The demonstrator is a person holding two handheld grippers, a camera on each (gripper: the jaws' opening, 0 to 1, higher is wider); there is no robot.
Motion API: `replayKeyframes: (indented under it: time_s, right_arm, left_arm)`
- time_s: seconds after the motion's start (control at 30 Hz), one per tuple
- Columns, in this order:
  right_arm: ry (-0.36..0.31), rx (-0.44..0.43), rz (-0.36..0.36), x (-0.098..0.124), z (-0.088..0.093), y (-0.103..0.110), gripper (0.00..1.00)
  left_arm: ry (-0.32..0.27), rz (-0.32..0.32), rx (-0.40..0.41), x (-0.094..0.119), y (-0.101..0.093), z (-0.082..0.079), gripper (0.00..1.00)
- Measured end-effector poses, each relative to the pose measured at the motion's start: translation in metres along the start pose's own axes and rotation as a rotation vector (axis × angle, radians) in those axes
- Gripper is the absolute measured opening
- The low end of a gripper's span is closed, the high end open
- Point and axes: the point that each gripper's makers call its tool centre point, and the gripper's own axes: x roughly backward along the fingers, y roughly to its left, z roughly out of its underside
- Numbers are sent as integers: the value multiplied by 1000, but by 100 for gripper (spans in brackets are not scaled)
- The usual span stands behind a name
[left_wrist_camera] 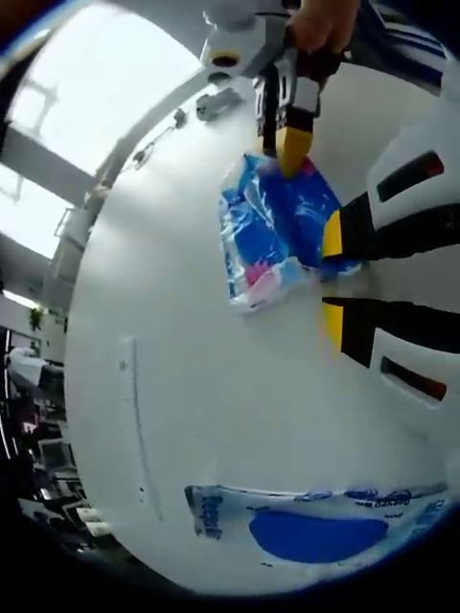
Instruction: Arrange the tabletop items into an orderly group along one side of the table until the central work area is clear of visible clutter.
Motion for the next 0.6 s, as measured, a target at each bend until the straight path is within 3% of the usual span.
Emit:
replayKeyframes:
  time_s: [0.17, 0.3, 0.6]
  right_arm:
    - [-24, 19, 17, 4, -6, 4, 37]
    - [-46, 64, 31, 9, -12, 6, 52]
    - [-42, 68, 34, 14, -19, 15, 61]
  left_arm:
    - [-17, -28, -40, 10, 4, -6, 36]
    - [-33, -40, -30, 19, 10, -11, 60]
    - [-61, -42, -36, 47, 16, -15, 65]
